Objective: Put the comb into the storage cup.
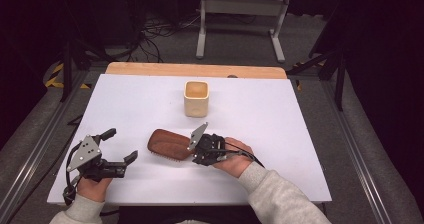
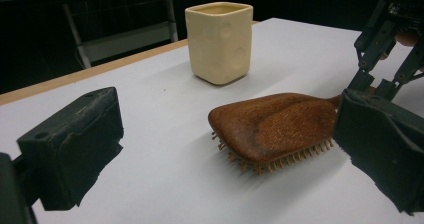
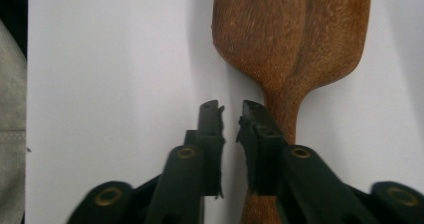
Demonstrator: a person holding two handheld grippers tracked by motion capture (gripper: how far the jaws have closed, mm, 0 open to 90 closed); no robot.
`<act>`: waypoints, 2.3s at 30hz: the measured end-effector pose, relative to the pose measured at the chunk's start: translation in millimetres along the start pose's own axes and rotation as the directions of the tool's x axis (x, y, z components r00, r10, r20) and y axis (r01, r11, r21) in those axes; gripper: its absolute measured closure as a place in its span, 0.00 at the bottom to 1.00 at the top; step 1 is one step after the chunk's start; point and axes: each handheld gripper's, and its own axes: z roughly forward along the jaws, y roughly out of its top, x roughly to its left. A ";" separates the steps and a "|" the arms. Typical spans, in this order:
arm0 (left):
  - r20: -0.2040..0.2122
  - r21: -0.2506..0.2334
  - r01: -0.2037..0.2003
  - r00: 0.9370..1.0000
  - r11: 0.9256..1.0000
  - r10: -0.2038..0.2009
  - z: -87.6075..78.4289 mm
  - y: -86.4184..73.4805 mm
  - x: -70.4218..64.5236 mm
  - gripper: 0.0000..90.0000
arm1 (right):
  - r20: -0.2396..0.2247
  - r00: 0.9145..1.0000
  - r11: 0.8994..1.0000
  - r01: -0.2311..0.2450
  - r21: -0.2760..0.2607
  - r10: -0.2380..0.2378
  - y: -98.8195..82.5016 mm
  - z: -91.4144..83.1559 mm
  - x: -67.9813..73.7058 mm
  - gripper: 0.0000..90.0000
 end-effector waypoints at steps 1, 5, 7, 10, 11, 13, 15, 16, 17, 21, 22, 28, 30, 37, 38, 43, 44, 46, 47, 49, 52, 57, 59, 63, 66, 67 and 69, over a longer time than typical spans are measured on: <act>-0.004 0.001 -0.003 1.000 1.000 0.003 -0.8 0.0 0.4 0.00 | 0.003 1.000 1.000 0.000 -0.005 0.000 0.8 -1.2 -0.6 0.75; -0.005 -0.016 0.004 1.000 1.000 -0.004 -0.2 -1.3 0.6 0.00 | -0.001 1.000 1.000 -0.024 -0.019 0.024 3.0 -1.8 -3.7 0.47; -0.007 -0.020 0.006 1.000 1.000 -0.006 0.2 -2.0 0.2 0.00 | -0.004 0.999 0.999 -0.040 -0.029 0.040 3.1 0.3 -5.9 0.32; 0.002 -0.018 0.000 1.000 1.000 0.000 0.2 -2.3 1.6 0.00 | -0.004 0.999 0.998 -0.046 -0.040 0.046 3.1 3.4 -9.0 0.16; -0.003 -0.017 0.001 1.000 1.000 -0.001 0.5 -2.6 1.8 0.00 | 0.002 0.999 0.998 -0.049 -0.043 0.049 3.0 4.7 -10.1 0.11; -0.006 -0.018 0.009 1.000 1.000 -0.009 0.6 -3.2 2.3 0.00 | -0.003 0.998 0.997 -0.070 -0.038 0.069 2.5 6.9 -12.5 0.04; -0.011 -0.031 0.012 1.000 0.999 -0.012 0.2 -3.3 3.3 0.00 | -0.003 0.996 0.996 -0.086 -0.026 0.085 1.5 10.1 -15.3 0.00; -0.011 -0.035 0.011 1.000 0.999 -0.011 -0.4 -3.3 3.5 0.00 | 0.007 0.997 0.996 -0.083 -0.024 0.083 1.5 11.2 -16.5 0.00; -0.012 -0.035 0.011 1.000 0.999 -0.012 -1.1 -3.3 3.7 0.00 | 0.006 0.997 0.996 -0.083 -0.024 0.083 1.3 12.0 -17.4 0.00; 0.005 -0.043 0.030 1.000 0.999 -0.030 -0.3 -4.7 4.9 0.00 | 0.017 0.996 0.996 -0.083 -0.018 0.083 2.5 15.9 -20.9 0.01; 0.009 -0.027 0.037 0.999 0.999 -0.037 0.5 -5.3 4.5 0.00 | 0.020 0.996 0.997 -0.082 -0.011 0.082 3.0 17.6 -21.6 0.02; 0.015 -0.021 0.031 0.999 0.999 -0.031 0.9 -5.5 4.3 0.00 | 0.019 0.996 0.996 -0.085 0.040 0.084 4.6 25.1 -25.3 0.20; 0.016 -0.020 0.031 0.999 0.999 -0.030 1.0 -5.6 4.4 0.00 | 0.026 0.996 0.994 -0.084 0.064 0.083 5.1 26.8 -25.7 0.28; 0.030 0.007 0.041 0.999 0.999 -0.041 1.7 -5.5 4.5 0.00 | 0.011 0.995 0.991 -0.102 0.083 0.102 7.1 27.6 -27.3 0.63; 0.030 0.007 0.041 0.999 0.999 -0.041 1.7 -5.5 4.5 0.00 | 0.011 0.995 0.991 -0.102 0.083 0.102 7.1 27.6 -27.3 0.63; 0.034 0.026 0.034 0.999 0.999 -0.035 2.5 -5.0 3.9 0.00 | 0.003 0.993 0.989 -0.117 0.089 0.117 7.3 27.9 -27.4 0.78; 0.028 0.028 0.040 0.999 0.999 -0.041 2.8 -5.1 3.9 0.00 | -0.001 0.994 0.990 -0.110 0.089 0.111 7.7 28.0 -27.0 0.79; 0.022 0.033 0.045 0.999 0.998 -0.046 2.8 -5.1 4.3 0.00 | 0.000 0.993 0.989 -0.118 0.092 0.118 8.0 28.0 -27.0 0.80; 0.026 0.036 0.043 0.999 0.998 -0.044 2.4 -5.0 4.8 0.00 | -0.003 0.992 0.988 -0.122 0.091 0.122 7.7 28.0 -27.4 0.80; 0.040 0.034 0.041 0.998 0.999 -0.043 1.6 -4.9 5.1 0.00 | -0.001 0.992 0.988 -0.127 0.090 0.127 7.7 28.1 -27.0 0.81; 0.039 0.048 0.027 0.999 0.999 -0.029 0.9 -5.1 4.3 0.00 | 0.014 0.993 0.988 -0.121 0.093 0.120 8.3 27.9 -25.5 0.81; 0.045 0.053 0.029 0.998 0.998 -0.031 -0.3 -5.8 2.8 0.02 | 0.009 0.992 0.988 -0.129 0.083 0.128 7.4 27.3 -24.8 0.81; 0.052 0.051 0.035 0.998 0.998 -0.037 -0.3 -5.9 3.0 0.03 | 0.014 0.992 0.989 -0.128 0.075 0.128 7.2 26.6 -23.8 0.81; 0.061 0.058 0.041 0.997 0.997 -0.044 -0.3 -5.8 3.3 0.03 | 0.021 0.993 0.991 -0.121 0.048 0.120 5.8 23.9 -21.8 0.81; 0.074 0.060 0.043 0.996 0.997 -0.047 -0.3 -5.6 3.7 0.04 | 0.020 0.993 0.993 -0.113 0.028 0.113 5.6 22.1 -18.8 0.81; 0.078 0.062 0.048 0.996 0.997 -0.052 -0.3 -5.7 3.4 0.05 | 0.024 0.994 0.994 -0.107 0.024 0.107 5.6 21.3 -18.2 0.81; 0.084 0.061 0.051 0.995 0.997 -0.056 -0.2 -5.7 3.4 0.05 | 0.028 0.994 0.995 -0.104 -0.001 0.104 5.5 18.2 -17.1 0.81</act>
